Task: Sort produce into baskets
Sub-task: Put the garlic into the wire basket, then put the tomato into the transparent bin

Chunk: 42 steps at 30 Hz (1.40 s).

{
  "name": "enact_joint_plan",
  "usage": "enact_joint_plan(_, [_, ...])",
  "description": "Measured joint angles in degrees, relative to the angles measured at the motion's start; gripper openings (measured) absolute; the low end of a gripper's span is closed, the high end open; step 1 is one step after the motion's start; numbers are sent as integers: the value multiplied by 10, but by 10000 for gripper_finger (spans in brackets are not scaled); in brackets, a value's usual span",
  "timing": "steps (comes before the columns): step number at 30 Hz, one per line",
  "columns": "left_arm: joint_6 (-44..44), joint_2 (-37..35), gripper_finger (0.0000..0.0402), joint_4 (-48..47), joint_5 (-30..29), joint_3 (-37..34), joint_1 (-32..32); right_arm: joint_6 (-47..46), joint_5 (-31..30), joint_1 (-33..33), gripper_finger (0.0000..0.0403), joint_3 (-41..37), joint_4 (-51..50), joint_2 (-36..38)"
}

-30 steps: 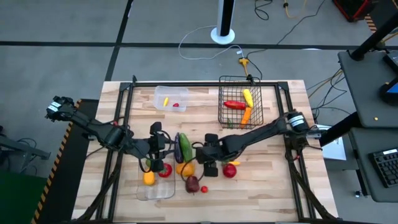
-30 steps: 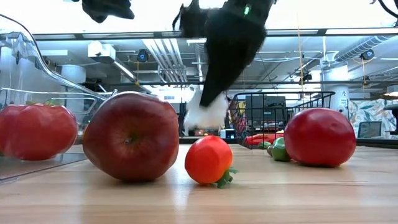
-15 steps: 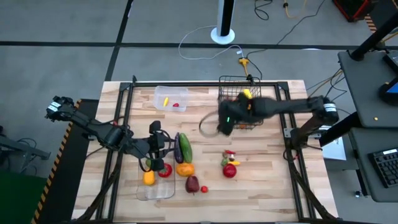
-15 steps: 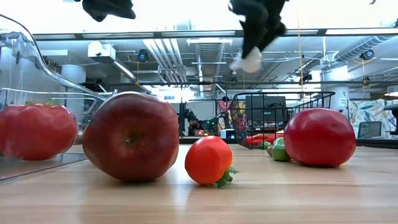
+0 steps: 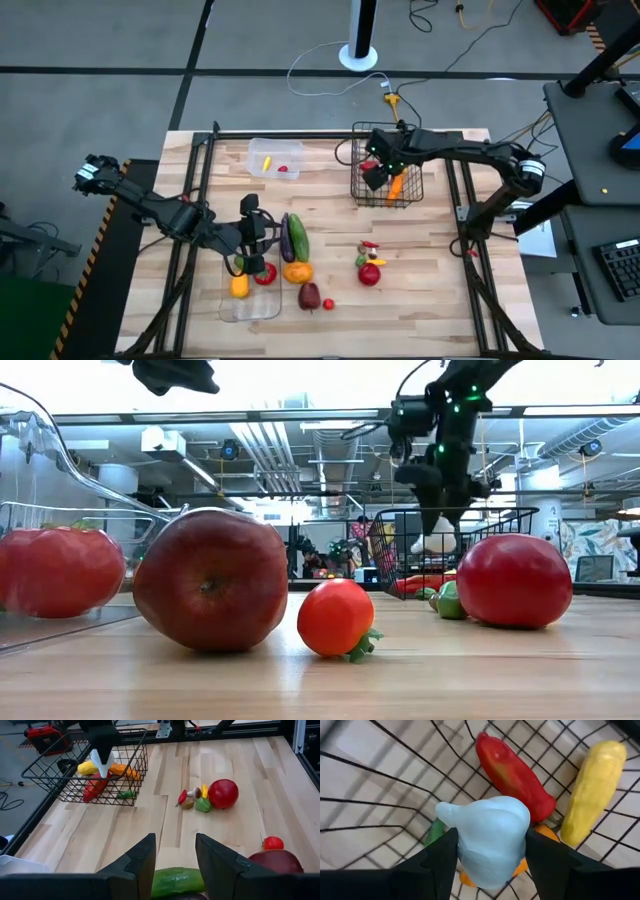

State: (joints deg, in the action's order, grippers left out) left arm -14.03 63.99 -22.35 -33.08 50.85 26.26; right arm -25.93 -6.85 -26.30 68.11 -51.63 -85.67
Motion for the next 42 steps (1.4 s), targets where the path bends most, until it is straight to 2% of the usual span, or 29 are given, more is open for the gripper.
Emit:
enact_joint_plan(7, [12, 0, 123, -1, -7, 0, 0, 3, -1, 0, 213, -27, 12, 0])
enact_joint_plan(17, [8, 7, 123, 0, -9, 0, 0, 0, -4, 0, 311, 2, 11, 2])
enact_joint_plan(23, [7, 13, 123, 0, -9, 0, 0, -36, 22, 20, 332, 47, 9, 16])
enact_joint_plan(28, [6, 13, 123, 0, -9, 0, 0, -62, 43, 84, 328, 96, -2, 54])
enact_joint_plan(33, [6, 14, 123, 1, -9, 0, 0, -111, 43, 177, 315, 124, -7, 85])
enact_joint_plan(42, [47, 13, 123, 44, -10, 0, 0, -206, 44, 328, 295, 123, -5, 49])
